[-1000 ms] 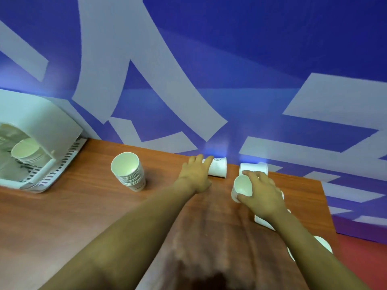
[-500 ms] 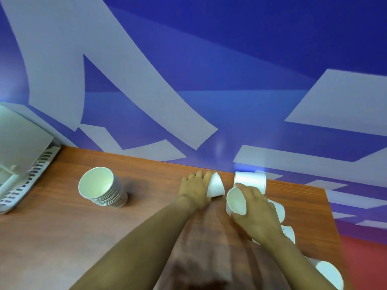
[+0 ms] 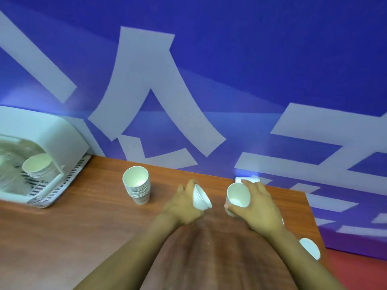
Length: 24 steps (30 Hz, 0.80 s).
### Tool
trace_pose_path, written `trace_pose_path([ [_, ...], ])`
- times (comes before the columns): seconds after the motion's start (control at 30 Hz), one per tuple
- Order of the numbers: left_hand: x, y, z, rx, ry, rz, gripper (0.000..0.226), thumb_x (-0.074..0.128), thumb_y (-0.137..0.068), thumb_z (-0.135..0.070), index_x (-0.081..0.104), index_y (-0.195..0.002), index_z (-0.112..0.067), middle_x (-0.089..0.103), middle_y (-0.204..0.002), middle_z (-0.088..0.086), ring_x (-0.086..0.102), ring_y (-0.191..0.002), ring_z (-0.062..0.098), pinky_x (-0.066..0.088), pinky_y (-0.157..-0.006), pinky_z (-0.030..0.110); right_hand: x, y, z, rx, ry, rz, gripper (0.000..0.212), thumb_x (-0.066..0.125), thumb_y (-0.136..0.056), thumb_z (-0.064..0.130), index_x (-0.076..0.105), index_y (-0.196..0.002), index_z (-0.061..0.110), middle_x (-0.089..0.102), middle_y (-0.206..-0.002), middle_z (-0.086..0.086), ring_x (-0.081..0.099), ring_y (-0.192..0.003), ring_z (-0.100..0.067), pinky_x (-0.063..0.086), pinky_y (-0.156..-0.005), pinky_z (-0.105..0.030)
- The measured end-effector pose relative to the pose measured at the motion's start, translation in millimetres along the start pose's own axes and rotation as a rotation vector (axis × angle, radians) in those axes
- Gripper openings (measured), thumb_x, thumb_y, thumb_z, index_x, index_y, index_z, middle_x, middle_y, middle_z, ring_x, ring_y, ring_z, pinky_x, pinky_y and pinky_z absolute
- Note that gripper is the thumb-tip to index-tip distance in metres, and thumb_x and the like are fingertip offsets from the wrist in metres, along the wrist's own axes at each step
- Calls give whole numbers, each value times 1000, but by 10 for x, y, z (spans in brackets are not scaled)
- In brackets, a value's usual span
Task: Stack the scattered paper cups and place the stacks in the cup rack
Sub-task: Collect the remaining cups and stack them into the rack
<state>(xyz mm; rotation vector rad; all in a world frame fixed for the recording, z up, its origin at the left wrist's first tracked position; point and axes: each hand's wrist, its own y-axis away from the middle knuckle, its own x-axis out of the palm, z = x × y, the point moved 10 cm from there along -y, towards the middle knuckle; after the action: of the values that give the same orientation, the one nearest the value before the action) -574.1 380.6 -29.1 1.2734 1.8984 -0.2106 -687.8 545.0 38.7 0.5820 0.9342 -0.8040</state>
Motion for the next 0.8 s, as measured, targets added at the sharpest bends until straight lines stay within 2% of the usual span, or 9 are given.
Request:
trace_pose_path([
  [0.13, -385, 463, 68, 33, -14, -128, 79, 68, -71, -36, 22, -134, -32, 43, -132, -3, 50, -117, 30, 43, -95, 39, -21, 299, 349, -47, -24, -37, 83, 70, -63, 61, 42, -134, 30, 46, -127, 8, 49, -117, -18, 45, -92, -35],
  [0.23, -534, 726, 225, 46, -5, -139, 81, 69, -66, -38, 20, -130, -36, 47, -130, -5, 50, -114, 28, 44, -94, 43, 38, 507, 576, -58, -32, -37, 82, 67, -61, 64, 42, -132, 33, 47, -125, 9, 50, -114, -18, 48, -91, -39],
  [0.3, -629, 865, 340, 63, 14, -143, 85, 71, -62, -40, 19, -129, -37, 48, -125, -5, 51, -109, 25, 47, -90, 41, 70, 625, 728, -60, -28, -56, 75, 62, -57, 69, 46, -123, 37, 49, -118, 13, 52, -109, -17, 50, -86, -39],
  [0.37, -729, 999, 447, 84, 62, -140, 88, 73, -58, -47, 20, -128, -39, 48, -122, -7, 52, -108, 23, 48, -90, 41, 107, 733, 902, -51, -17, -74, 69, 62, -59, 67, 47, -120, 37, 49, -116, 14, 53, -108, -16, 49, -83, -37],
  [0.47, -940, 1168, 691, 91, 184, -135, 88, 69, -54, -65, 25, -126, -40, 51, -118, -11, 51, -107, 19, 47, -92, 39, 218, 877, 1221, -26, -2, -102, 68, 69, -66, 57, 46, -126, 33, 48, -120, 12, 50, -111, -14, 40, -79, -28],
  [0.53, -1161, 1265, 901, 86, 190, -152, 82, 67, -58, -67, 27, -125, -41, 53, -113, -10, 46, -107, 18, 45, -89, 34, 320, 944, 1494, -13, 11, -117, 70, 67, -64, 60, 46, -126, 34, 48, -121, 13, 50, -111, -13, 40, -79, -27],
  [0.6, -1427, 1345, 1111, 94, 156, -181, 78, 67, -61, -66, 30, -125, -41, 53, -112, -10, 41, -108, 18, 41, -87, 31, 473, 982, 1771, -15, 8, -115, 74, 65, -62, 64, 46, -127, 33, 47, -123, 12, 51, -113, -13, 45, -86, -30],
  [0.67, -1670, 1403, 1337, 102, 126, -198, 72, 69, -63, -60, 35, -122, -38, 52, -109, -13, 39, -108, 18, 42, -91, 35, 643, 1029, 2062, -24, 16, -102, 77, 67, -65, 61, 43, -132, 31, 45, -126, 10, 50, -115, -15, 46, -90, -32],
  [0.8, -1957, 1500, 1808, 113, 120, -169, 72, 75, -66, -47, 42, -128, -30, 48, -120, -8, 46, -114, 19, 42, -93, 32, 957, 1151, 2548, -43, 5, -85, 72, 70, -69, 54, 42, -131, 30, 45, -124, 7, 51, -113, -16, 45, -86, -31],
])
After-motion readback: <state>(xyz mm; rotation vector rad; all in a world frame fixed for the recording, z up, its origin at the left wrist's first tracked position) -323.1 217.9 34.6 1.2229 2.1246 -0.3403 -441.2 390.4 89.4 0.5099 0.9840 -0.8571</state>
